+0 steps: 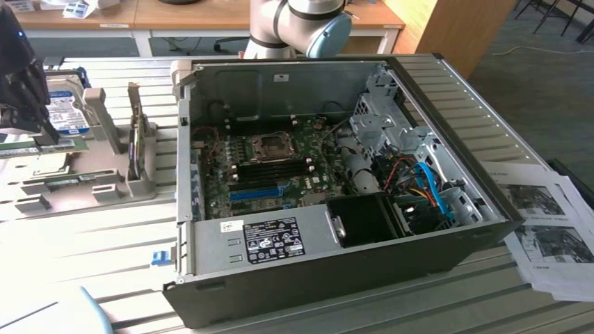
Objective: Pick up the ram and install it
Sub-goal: 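Pick up the ram and move it above insertion slot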
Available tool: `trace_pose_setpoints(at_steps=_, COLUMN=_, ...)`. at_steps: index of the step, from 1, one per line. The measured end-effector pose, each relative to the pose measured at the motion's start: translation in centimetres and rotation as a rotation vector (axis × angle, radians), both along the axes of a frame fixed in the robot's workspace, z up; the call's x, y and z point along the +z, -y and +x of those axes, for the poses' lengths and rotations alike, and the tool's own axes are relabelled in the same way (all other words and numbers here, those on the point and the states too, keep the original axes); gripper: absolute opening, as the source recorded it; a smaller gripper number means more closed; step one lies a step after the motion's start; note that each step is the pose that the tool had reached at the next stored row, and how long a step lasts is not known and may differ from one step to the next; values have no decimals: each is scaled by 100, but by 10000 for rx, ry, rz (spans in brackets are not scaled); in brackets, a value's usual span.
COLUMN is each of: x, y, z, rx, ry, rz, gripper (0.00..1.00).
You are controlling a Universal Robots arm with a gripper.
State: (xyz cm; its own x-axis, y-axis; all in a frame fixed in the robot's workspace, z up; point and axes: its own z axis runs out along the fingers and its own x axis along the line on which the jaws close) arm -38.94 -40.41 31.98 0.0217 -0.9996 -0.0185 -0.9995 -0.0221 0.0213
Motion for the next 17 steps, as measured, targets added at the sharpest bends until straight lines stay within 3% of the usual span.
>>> trace_pose_setpoints(at_steps=17, x=232, y=0, z=0, rx=0, ry=0, rz=0, gripper=11)
